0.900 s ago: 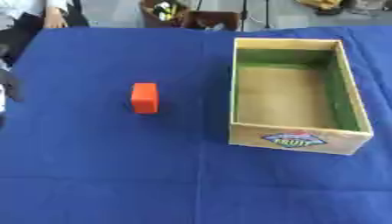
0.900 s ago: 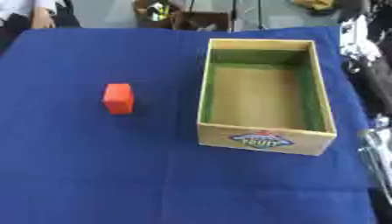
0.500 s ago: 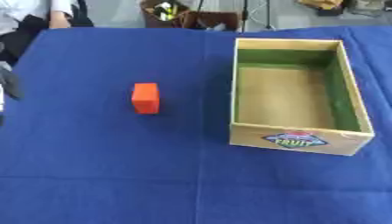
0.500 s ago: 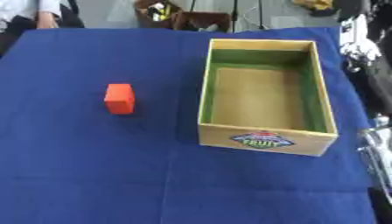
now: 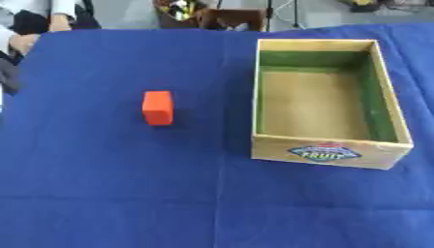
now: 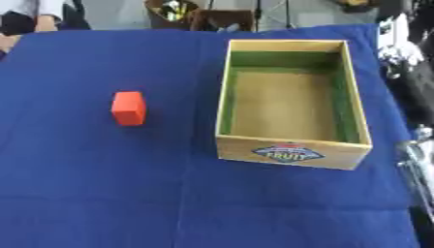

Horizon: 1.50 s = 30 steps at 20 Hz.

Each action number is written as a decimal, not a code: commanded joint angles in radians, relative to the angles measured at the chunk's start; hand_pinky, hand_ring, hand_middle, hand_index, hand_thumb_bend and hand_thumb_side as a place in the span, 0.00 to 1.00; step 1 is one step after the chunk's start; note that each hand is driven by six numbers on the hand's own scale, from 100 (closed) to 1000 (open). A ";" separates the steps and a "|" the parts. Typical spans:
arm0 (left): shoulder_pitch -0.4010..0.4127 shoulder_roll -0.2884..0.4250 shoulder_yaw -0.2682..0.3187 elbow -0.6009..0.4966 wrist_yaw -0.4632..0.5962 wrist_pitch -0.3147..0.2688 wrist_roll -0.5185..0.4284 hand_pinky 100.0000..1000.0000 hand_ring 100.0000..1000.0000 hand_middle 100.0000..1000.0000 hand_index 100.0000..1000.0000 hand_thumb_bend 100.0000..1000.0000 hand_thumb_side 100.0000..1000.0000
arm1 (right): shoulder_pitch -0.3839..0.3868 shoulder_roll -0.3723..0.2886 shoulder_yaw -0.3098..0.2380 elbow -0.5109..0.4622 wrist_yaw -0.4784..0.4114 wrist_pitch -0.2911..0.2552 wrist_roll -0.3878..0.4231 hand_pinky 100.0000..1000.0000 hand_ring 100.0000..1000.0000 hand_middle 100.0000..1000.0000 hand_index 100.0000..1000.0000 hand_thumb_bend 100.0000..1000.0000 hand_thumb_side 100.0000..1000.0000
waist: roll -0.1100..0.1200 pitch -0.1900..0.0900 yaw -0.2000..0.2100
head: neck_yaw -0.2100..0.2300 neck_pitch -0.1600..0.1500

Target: Pick up objects on the table and place them in the box.

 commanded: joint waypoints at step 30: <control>-0.301 0.352 -0.139 0.219 -0.183 -0.026 -0.533 0.67 0.78 0.83 1.00 0.41 0.91 | -0.020 -0.047 0.009 -0.020 0.001 -0.001 0.013 0.90 0.81 0.56 0.76 0.00 0.53 | 0.018 -0.019 -0.022 | 0.015 -0.021</control>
